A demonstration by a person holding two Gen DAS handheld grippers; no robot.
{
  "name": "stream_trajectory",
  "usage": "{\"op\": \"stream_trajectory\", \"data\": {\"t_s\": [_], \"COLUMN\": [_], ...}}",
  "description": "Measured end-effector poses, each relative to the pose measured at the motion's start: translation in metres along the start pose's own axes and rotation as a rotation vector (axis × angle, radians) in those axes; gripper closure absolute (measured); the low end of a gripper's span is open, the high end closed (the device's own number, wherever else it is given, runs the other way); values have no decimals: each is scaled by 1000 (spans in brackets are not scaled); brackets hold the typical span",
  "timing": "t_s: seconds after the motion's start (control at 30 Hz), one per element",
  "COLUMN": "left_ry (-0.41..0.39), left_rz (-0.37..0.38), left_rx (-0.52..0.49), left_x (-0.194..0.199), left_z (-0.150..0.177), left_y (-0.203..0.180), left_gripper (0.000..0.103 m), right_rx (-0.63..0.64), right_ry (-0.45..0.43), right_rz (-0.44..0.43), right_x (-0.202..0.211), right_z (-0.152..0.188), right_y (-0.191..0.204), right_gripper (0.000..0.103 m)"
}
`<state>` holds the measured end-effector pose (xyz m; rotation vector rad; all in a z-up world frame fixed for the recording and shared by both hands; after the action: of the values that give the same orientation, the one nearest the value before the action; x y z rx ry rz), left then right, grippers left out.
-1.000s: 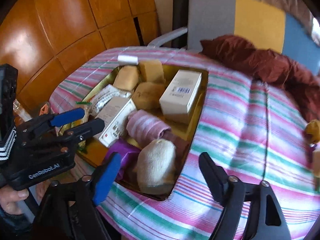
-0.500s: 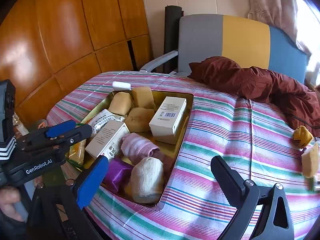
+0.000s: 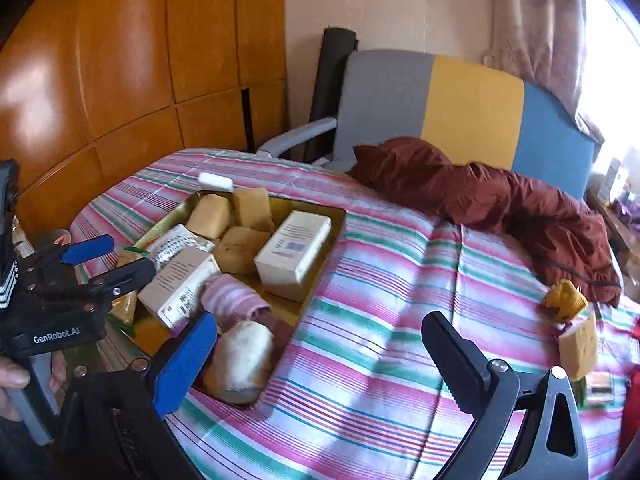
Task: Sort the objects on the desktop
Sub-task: 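Move both open tools back toward the remaining items beside the red blanket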
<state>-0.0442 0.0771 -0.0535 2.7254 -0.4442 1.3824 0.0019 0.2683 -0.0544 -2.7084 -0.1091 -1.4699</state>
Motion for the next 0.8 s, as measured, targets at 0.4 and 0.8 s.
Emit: {"op": "stream_trajectory", "data": {"t_s": [0.4, 0.8], "left_ry": [42, 53], "left_rz": [-26, 19], "left_rx": [-17, -72], "left_x": [-9, -7], "left_z": [1, -9], "left_y": [-7, -33], "left_gripper": [0, 0], "right_rx": [-3, -109], "right_ry": [102, 135], "right_rz": [171, 291], "right_x": [1, 16], "right_z": [13, 25], "right_y": [-66, -153], "right_gripper": [0, 0]}}
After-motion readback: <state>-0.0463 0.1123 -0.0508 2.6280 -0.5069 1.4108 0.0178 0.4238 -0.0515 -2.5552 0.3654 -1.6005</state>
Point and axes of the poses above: each gripper's, at about its wrist camera, not at the fingertips, and x roughly against the way its jaws point, y to its left, z to its underside, the point moved 8 cm from there along -x, roughly the way its jaws point, and after that the axes turned 15 degrees about y, right-handed, at the moved point
